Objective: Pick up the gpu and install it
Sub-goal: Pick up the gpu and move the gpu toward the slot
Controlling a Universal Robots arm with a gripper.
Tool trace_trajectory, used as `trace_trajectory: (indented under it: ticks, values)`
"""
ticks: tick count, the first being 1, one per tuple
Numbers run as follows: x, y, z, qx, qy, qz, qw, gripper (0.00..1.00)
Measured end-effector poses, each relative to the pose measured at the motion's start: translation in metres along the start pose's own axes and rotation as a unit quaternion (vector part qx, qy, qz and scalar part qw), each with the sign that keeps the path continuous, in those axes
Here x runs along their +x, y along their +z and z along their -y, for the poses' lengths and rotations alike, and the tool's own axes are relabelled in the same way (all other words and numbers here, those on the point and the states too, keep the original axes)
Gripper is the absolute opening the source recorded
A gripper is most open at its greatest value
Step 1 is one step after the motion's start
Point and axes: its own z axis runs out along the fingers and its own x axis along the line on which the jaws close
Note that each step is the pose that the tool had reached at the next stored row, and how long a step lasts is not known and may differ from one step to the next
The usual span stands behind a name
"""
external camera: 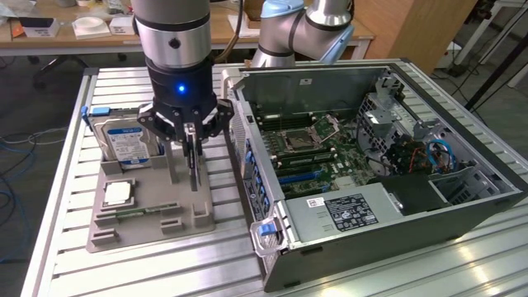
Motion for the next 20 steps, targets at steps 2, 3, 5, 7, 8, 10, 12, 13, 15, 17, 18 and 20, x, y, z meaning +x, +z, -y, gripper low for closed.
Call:
trace_trajectory:
  ticks: [2,3,5,7,8,10,12,13,15,17,18,20]
  values:
    - [0.0000,-0.0005,0.0000,0.0000,0.000,0.0000,1.0000,0.26]
    - [0.0000,-0.0007,0.0000,0.0000,0.000,0.0000,1.0000,0.26]
    - [0.0000,-0.0011,0.0000,0.0000,0.000,0.0000,1.0000,0.26]
    - [0.0000,-0.0015,-0.0001,0.0001,0.000,0.0000,1.0000,0.26]
    - [0.0000,-0.0017,-0.0001,0.0000,0.000,0.0000,1.0000,0.26]
    - [-0.0001,-0.0022,-0.0001,0.0001,0.000,0.0000,1.0000,0.26]
    - [-0.0001,-0.0033,-0.0001,0.0002,0.000,-0.0001,1.0000,0.26]
    - [-0.0001,-0.0039,-0.0002,0.0001,0.000,0.0000,1.0000,0.26]
    - [-0.0001,-0.0055,-0.0002,0.0001,0.000,0.0000,1.0000,0.26]
    - [-0.0001,-0.0063,-0.0002,0.0000,0.000,0.0001,1.0000,0.26]
    - [-0.0001,-0.0065,-0.0003,0.0000,0.000,0.0001,1.0000,0.26]
    - [-0.0002,-0.0080,-0.0003,0.0000,0.000,0.0000,1.0000,0.26]
